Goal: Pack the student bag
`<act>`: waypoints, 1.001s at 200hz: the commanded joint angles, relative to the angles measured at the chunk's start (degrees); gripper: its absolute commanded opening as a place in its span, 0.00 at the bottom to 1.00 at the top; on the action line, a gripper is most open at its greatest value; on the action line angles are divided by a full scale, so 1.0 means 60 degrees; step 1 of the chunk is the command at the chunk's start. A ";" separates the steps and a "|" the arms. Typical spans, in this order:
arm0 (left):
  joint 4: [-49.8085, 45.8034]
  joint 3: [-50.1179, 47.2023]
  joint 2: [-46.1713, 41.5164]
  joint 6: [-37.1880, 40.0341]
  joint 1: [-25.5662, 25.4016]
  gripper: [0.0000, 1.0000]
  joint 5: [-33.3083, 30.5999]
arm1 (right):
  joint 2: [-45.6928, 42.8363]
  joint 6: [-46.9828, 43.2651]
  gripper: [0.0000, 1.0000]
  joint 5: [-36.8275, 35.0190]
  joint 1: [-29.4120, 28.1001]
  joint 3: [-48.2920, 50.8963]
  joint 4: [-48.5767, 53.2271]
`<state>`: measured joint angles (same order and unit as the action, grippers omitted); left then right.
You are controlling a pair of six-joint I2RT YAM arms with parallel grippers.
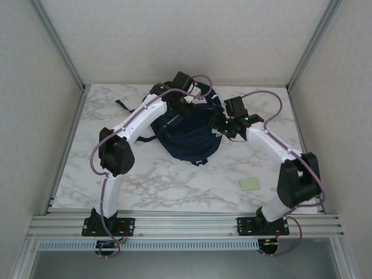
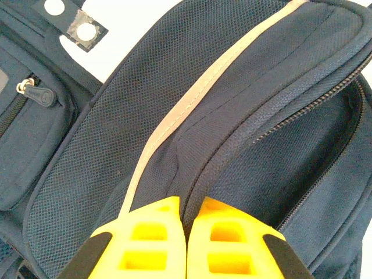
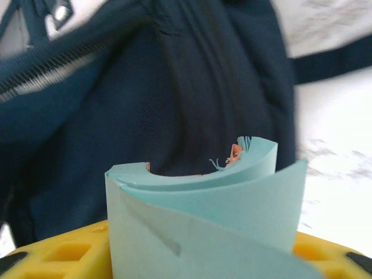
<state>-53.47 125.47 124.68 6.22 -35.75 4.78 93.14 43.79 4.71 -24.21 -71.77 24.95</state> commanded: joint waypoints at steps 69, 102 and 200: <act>-0.0184 0.0263 -0.0147 -0.0450 0.0267 0.00 0.1239 | 0.2001 0.0705 0.97 0.1240 -0.0520 -0.1790 -0.0993; -0.0142 0.0241 -0.0183 -0.0602 0.0267 0.00 0.1410 | 0.1848 0.0911 0.58 0.1525 -0.0528 -0.1025 -0.2028; 0.0342 -0.0459 -0.0678 -0.0985 0.0260 0.00 0.1637 | 0.1461 -0.0181 0.42 0.1473 -0.0606 -0.1254 -0.1534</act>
<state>-54.06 123.50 124.33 1.67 -34.11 13.26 107.94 47.99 17.17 -27.64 -78.98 9.63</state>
